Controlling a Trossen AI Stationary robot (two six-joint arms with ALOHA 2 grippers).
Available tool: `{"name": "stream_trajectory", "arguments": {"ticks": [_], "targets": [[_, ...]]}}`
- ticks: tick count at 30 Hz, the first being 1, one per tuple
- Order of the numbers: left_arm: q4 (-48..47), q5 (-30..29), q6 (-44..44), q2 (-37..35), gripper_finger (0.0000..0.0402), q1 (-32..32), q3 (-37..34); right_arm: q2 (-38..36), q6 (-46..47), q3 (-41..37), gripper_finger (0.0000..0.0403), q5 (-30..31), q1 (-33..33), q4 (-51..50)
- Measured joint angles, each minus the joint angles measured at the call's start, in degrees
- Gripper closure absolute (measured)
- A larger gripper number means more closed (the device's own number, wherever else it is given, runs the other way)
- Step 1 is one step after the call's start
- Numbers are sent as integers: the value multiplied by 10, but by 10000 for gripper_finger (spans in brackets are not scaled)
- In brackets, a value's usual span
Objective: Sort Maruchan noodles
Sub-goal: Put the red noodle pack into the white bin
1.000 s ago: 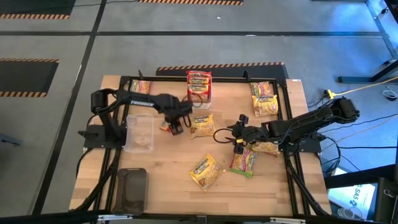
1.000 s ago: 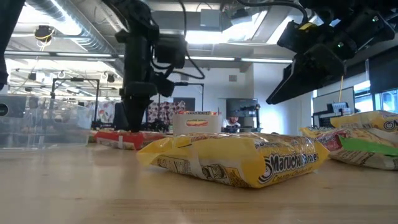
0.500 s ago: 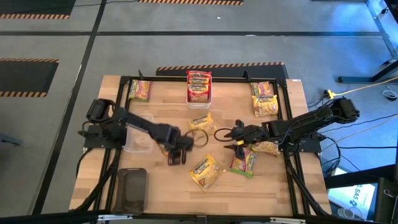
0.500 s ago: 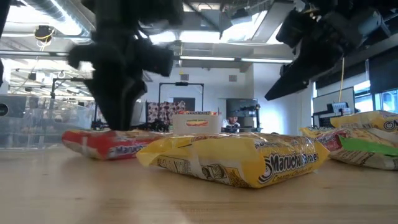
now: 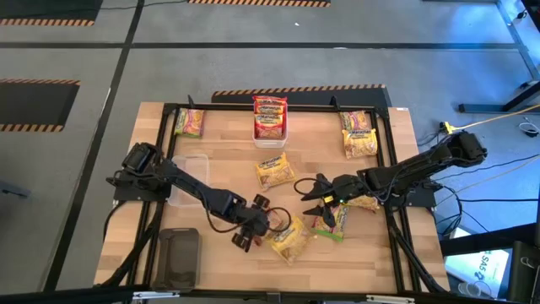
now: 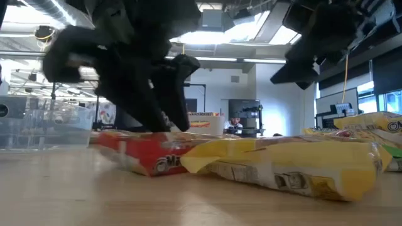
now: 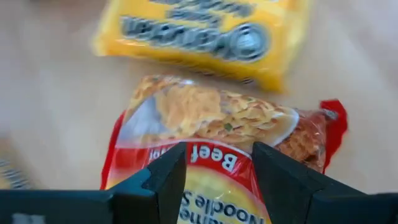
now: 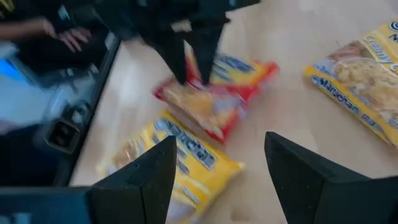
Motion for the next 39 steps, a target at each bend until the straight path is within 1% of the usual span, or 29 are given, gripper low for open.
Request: {"name": "stream_trajectory", "arguments": {"ticks": [2, 4, 6, 8, 11, 13, 15, 19, 22, 25, 32, 39], "targets": [[-23, -40, -19, -8, 224, 1, 12, 0, 13, 0, 183, 1, -1, 10], [-50, -56, -61, -19, 224, 0, 30, 0, 25, 0, 183, 6, -1, 10], [-83, -59, -124, -37, 224, -5, 46, 0, 42, 0, 183, 20, -1, 20], [-113, -55, -210, -48, 224, -14, 56, 7, 64, 0, 183, 40, -2, 38], [-149, -59, -316, -57, 224, -37, 55, 26, 107, 4, 182, 54, -3, 52], [-146, -86, -356, -57, 224, -56, 49, 42, 133, 9, 178, 56, -8, 50], [-140, -117, -379, -53, 224, -72, 34, 69, 156, 17, 167, 43, -16, 50], [-103, -156, -407, -42, 224, -84, 6, 129, 220, 33, 124, 5, -42, 50], [-53, -158, -411, -34, 224, -83, -17, 176, 251, 46, 95, -28, -63, 48], [-19, -158, -409, -23, 224, -80, -26, 210, 267, 64, 79, -61, -81, 48], [0, -160, -393, 2, 224, -69, -27, 269, 273, 110, 73, -118, -101, 45], [12, -157, -392, 22, 224, -66, -24, 312, 283, 140, 72, -126, -100, 37]]}}
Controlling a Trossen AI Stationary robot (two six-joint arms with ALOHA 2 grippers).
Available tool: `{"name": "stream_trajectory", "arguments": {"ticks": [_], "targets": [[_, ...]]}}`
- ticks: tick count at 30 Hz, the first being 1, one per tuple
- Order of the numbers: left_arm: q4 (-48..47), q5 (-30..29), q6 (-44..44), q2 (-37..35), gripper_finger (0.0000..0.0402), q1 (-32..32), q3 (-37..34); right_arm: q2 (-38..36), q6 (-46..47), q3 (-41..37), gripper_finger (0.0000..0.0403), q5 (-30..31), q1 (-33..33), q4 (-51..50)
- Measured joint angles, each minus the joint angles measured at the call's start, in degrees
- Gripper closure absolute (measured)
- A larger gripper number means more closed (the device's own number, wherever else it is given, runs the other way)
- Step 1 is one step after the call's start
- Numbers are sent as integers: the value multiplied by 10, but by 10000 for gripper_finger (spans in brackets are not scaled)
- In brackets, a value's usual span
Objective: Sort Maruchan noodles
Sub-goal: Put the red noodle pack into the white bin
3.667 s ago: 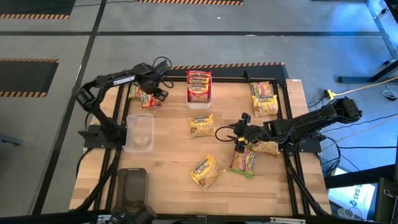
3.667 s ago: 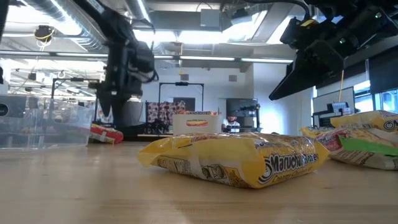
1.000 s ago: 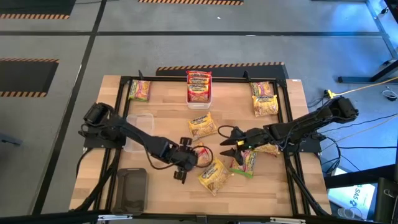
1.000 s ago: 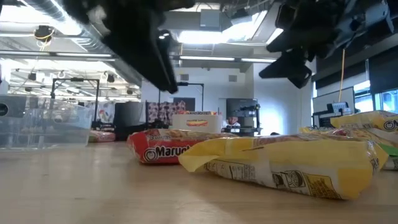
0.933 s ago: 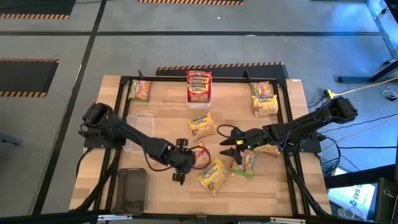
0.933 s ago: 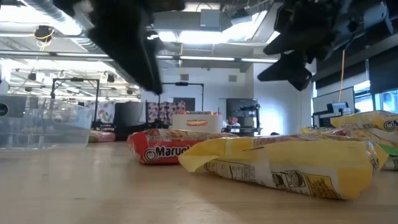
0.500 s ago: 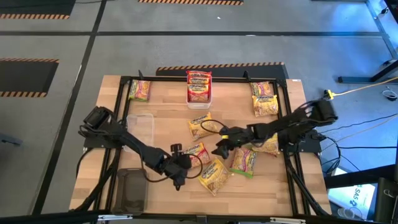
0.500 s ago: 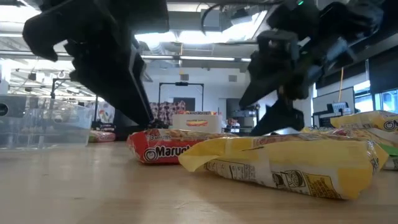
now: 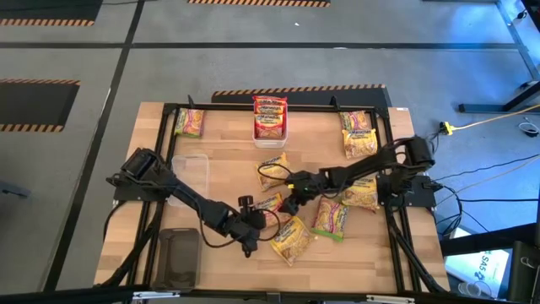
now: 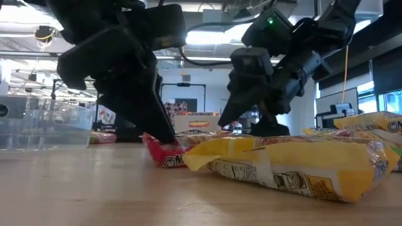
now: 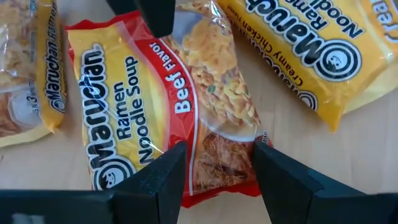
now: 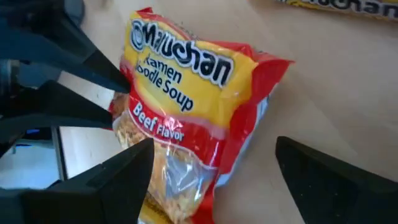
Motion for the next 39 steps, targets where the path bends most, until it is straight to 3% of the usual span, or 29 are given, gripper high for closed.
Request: {"name": "stream_trajectory", "arguments": {"ticks": [20, 24, 30, 39], "targets": [[48, -19, 35, 8, 224, 12, -3, 49, 0, 9, 82, -14, 10, 131], [52, -21, 40, 8, 224, 18, -3, 49, -3, 9, 131, -11, 12, 139], [52, -24, 43, 0, 224, 16, -4, 49, -29, 8, 235, -9, 12, 137], [-7, -34, 45, -94, 224, 1, -4, 16, -112, 10, 363, -18, 13, 112]]}}
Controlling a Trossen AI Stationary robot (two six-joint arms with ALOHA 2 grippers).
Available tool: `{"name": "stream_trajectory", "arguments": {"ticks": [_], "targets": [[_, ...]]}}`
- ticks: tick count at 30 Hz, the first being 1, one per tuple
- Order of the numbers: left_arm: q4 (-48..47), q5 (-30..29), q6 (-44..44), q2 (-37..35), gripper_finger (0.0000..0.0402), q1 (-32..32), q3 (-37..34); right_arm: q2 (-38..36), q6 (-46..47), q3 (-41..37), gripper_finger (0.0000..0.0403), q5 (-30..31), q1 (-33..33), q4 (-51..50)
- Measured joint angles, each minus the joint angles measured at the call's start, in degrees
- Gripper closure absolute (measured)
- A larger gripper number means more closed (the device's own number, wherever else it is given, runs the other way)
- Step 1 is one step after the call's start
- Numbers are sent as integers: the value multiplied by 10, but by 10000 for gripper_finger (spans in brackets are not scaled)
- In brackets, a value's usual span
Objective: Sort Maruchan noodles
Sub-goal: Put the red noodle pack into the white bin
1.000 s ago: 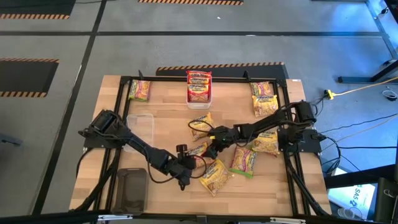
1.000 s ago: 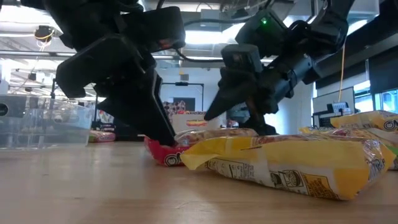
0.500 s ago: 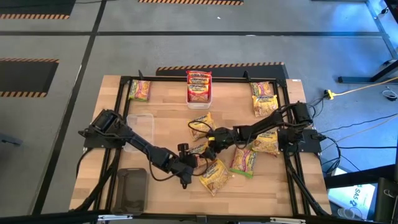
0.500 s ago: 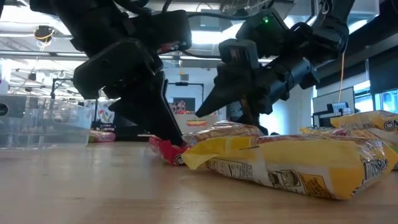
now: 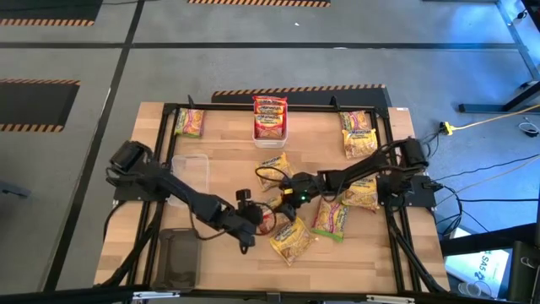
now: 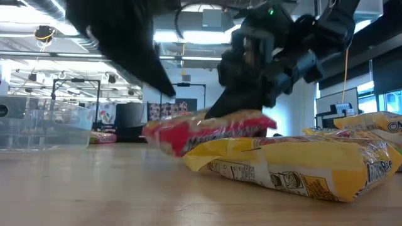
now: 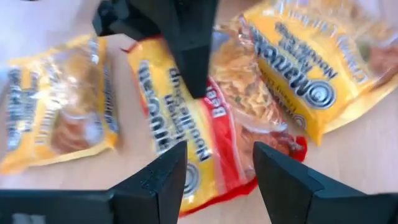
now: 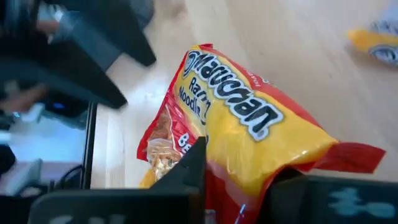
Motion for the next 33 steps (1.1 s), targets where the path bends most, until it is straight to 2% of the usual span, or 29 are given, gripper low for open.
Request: {"name": "stream_trajectory", "arguments": {"ticks": [3, 10, 18, 22, 28, 33], "targets": [[-15, 0, 1, -39, 224, -2, 0, -40, -43, 0, 370, 23, 0, -38], [13, -18, 2, -95, 224, 6, 1, -116, -114, 0, 358, 76, 4, -111], [119, -37, 48, -103, 222, 17, 2, -183, -222, 0, 363, 147, 37, -176], [127, 15, 25, -103, 206, 48, 2, -191, -255, 0, 362, 183, 64, -190], [123, 136, -42, -98, 153, 103, 2, -191, -300, 0, 362, 241, 104, -187], [123, 200, -64, -92, 112, 127, 2, -192, -327, 0, 362, 277, 125, -180]]}}
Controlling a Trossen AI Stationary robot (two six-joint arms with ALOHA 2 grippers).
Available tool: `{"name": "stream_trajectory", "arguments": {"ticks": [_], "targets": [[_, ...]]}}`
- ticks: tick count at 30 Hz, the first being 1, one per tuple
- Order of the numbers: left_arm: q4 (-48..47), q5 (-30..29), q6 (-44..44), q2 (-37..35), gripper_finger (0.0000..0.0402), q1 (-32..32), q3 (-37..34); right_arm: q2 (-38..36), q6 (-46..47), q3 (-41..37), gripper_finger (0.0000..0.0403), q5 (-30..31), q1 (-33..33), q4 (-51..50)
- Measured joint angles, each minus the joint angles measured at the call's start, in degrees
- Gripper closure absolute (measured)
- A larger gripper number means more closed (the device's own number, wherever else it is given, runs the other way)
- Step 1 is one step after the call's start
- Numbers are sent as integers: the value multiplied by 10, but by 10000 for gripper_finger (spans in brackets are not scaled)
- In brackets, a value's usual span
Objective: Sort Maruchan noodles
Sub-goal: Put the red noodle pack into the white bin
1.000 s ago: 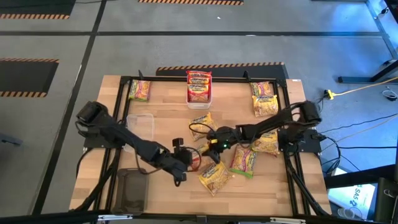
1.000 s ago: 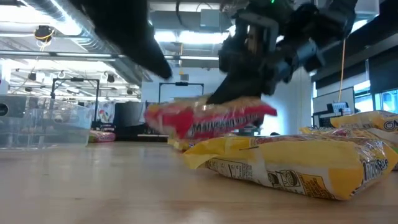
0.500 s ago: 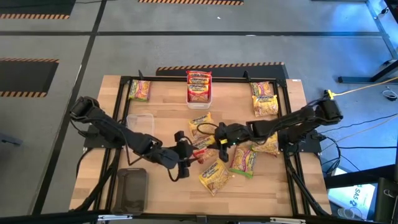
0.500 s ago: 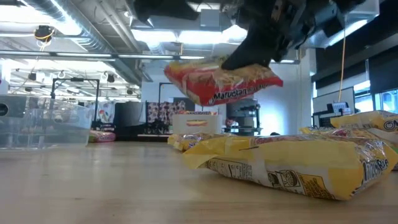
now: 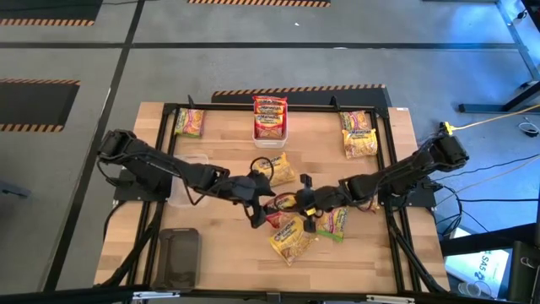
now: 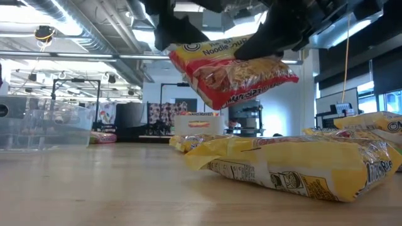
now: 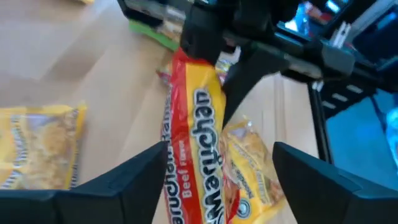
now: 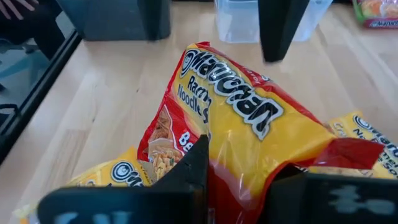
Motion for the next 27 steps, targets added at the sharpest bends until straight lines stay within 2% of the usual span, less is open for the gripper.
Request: {"name": "stream_trajectory", "arguments": {"ticks": [5, 12, 18, 21, 27], "targets": [[-9, 12, -1, 8, 97, 7, 0, 0, -16, 0, 362, 4, 4, 17], [-13, 13, 1, 30, 101, 8, 0, 0, -38, 0, 362, 2, 2, 45], [-11, 61, -4, 44, 104, 18, 0, 0, -45, 0, 362, 8, 2, 53], [-11, 77, -12, 44, 126, 21, 0, 0, -46, 0, 362, 8, 2, 63], [-12, 97, -11, 44, 218, 31, 0, 0, -39, 0, 360, 23, 2, 66]]}}
